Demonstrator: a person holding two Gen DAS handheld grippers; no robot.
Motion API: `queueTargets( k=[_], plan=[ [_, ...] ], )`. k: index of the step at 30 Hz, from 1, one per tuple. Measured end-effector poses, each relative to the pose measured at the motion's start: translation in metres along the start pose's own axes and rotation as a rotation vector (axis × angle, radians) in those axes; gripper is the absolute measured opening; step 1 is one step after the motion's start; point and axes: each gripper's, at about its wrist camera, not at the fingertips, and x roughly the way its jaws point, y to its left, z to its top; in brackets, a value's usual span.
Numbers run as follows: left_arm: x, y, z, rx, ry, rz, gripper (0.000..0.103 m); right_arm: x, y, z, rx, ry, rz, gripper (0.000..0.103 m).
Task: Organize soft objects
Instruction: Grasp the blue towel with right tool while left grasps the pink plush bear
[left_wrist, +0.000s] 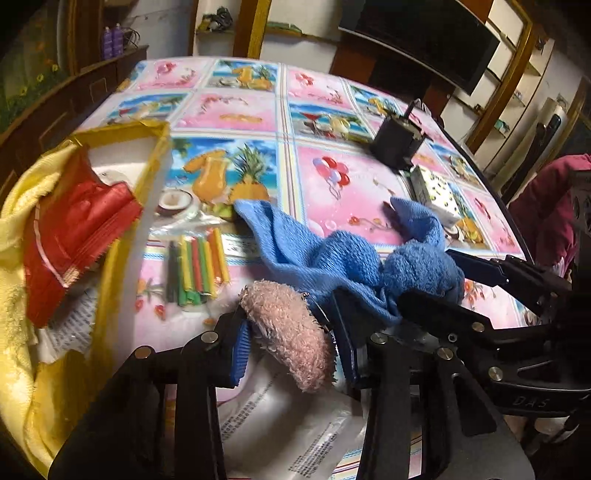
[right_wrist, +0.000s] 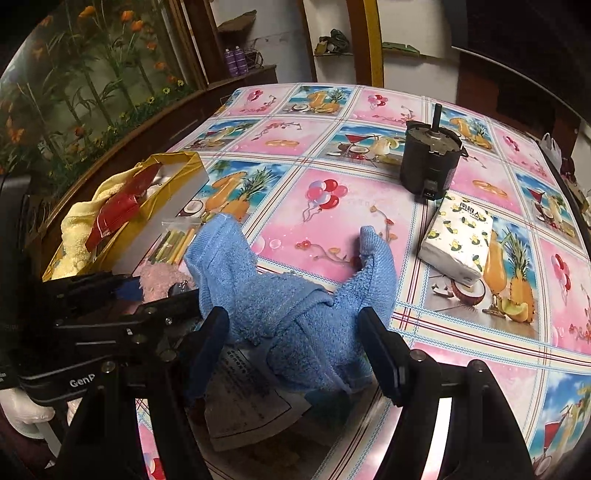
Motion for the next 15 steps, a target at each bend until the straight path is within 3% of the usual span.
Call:
queueTargets(
  k=[8, 9, 10, 15],
  plan=[
    [-0.018, -0.003, -0.007, 0.038, -0.063, 0.032, 0.036, 0.010, 0.007, 0.002, -0.027, 0.010, -0.019, 0.071],
    [-0.020, -0.002, -0.009, 0.037, -0.065, 0.032, 0.036, 0.010, 0.007, 0.002, -0.024, 0.010, -0.018, 0.058],
    [-0.022, -0.003, -0.010, 0.041, -0.070, 0.039, 0.036, 0.010, 0.005, 0.002, -0.015, 0.014, -0.001, 0.053],
    [-0.039, -0.003, -0.014, 0.040, -0.105, 0.046, 0.036, -0.004, 0.001, 0.004, 0.044, -0.028, 0.036, 0.050]
  ],
)
